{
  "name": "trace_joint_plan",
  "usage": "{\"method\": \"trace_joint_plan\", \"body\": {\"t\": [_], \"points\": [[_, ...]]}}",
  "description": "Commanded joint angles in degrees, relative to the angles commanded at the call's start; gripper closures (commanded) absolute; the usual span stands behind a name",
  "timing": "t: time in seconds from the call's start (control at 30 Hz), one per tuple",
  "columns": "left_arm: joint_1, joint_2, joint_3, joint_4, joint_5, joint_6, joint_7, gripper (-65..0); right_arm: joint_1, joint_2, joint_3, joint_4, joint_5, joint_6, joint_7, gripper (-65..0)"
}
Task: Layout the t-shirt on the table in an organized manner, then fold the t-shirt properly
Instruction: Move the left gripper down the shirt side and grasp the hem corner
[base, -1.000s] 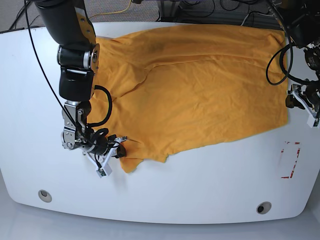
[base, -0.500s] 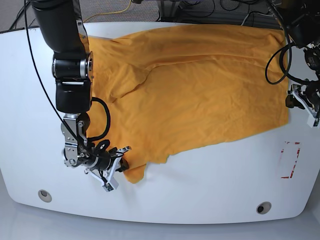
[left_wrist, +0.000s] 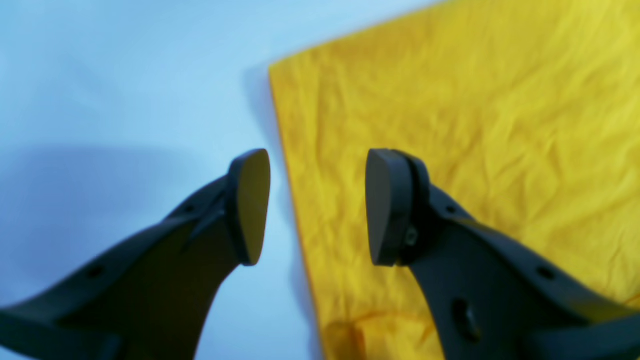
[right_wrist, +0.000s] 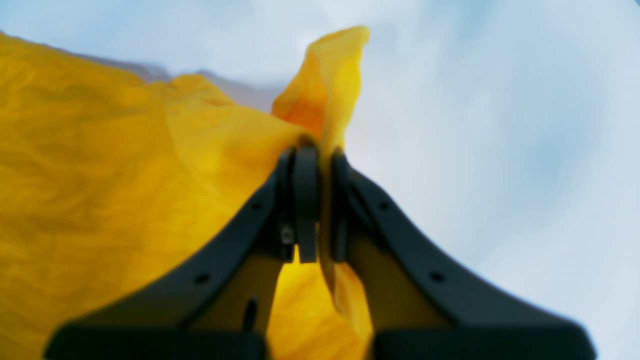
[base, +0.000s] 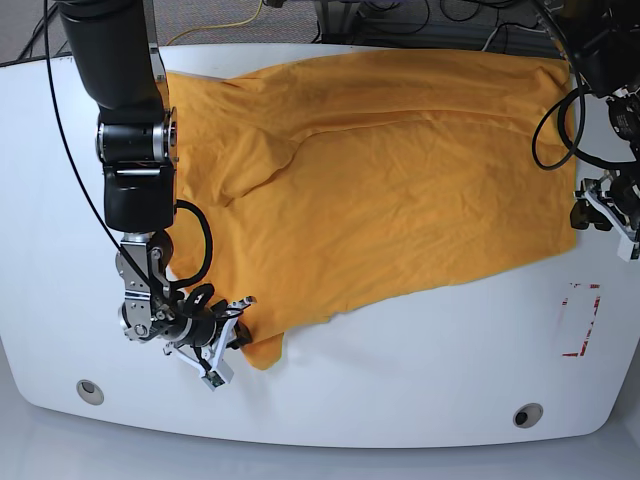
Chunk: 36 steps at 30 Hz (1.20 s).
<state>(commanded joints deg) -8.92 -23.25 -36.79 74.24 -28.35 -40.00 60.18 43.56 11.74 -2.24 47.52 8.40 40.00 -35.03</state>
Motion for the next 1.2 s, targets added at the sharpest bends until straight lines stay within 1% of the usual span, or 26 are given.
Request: {"method": "trace_joint_plan", "body": {"t": [0.1, 0.2, 0.3, 0.33, 0.43, 0.47, 0.63, 0.7, 0.73, 0.77, 0.83, 0.87, 0.9, 1.1, 1.2], "points": [[-2.02, 0.00, 0.09, -3.78, 0.00, 0.00, -2.20, -29.3, -0.18, 0.00, 0.00, 0.00, 0.00, 0.00, 0.00, -4.1], [-2.99, 0.00, 0.26, -8.26, 0.00, 0.00, -5.63, -29.3, -0.26, 0.00, 0.00, -0.18, 0.00, 0.00, 0.00, -4.1], [-4.66, 0.00, 0.44, -12.40, 0.00, 0.00, -8.00, -29.3, -1.14, 0.00, 0.00, 0.00, 0.00, 0.00, 0.00, -4.1], [-4.84, 0.00, 0.44, -12.84, 0.00, 0.00, -8.18, -29.3, -1.14, 0.00, 0.00, 0.00, 0.09, 0.00, 0.00, -4.1], [-6.51, 0.00, 0.44, -15.38, 0.00, 2.33, -9.32, -29.3, -1.23, 0.00, 0.09, 0.00, 0.09, 0.00, 0.00, -4.1], [-6.86, 0.00, 0.44, -16.18, 0.00, 4.00, -10.46, -29.3, -1.32, 0.00, 0.09, 0.00, 0.18, 0.00, 0.00, -4.1], [-7.12, -0.18, 0.53, -17.76, 0.09, 10.42, -14.24, -29.3, -1.49, -0.09, 0.09, -0.18, 0.35, 0.00, 0.00, -4.1], [-7.12, -0.26, 0.62, -17.58, 0.18, 11.91, -14.86, -29.3, -1.67, -0.09, 0.09, -0.18, 0.35, 0.00, 0.00, -4.1], [-7.03, -0.35, 0.62, -17.41, 0.18, 13.05, -15.21, -29.3, -2.20, -0.09, 0.18, 0.00, 0.35, 0.00, 0.00, -4.1], [-7.03, -0.35, 0.62, -17.41, 0.18, 13.58, -15.21, -29.3, -2.37, -0.09, 0.18, 0.00, 0.35, 0.00, 0.00, -4.1], [-7.12, -0.88, 0.62, -17.58, 0.18, 14.29, -15.21, -29.3, -2.37, -0.09, 0.18, 0.00, 0.35, 0.00, 0.00, -4.1], [-7.12, -1.76, 0.62, -17.85, 0.18, 14.46, -15.21, -29.3, -2.46, -0.09, 0.18, 0.00, 0.35, 0.00, 0.00, -4.1], [-7.12, -1.85, 0.70, -17.85, 0.18, 14.46, -15.21, -29.3, -2.46, -0.09, 0.18, 0.00, 0.35, 0.00, 0.00, -4.1], [-8.18, -2.55, 7.30, -20.92, 0.00, 14.37, -15.30, -29.3, -2.64, -0.18, 0.18, 0.00, 0.44, 0.00, 0.09, -4.1], [-9.23, -2.29, 8.97, -22.15, 0.00, 14.37, -15.30, -29.3, -2.64, -0.18, 0.18, 0.00, 0.44, 0.00, 0.09, -4.1]]}}
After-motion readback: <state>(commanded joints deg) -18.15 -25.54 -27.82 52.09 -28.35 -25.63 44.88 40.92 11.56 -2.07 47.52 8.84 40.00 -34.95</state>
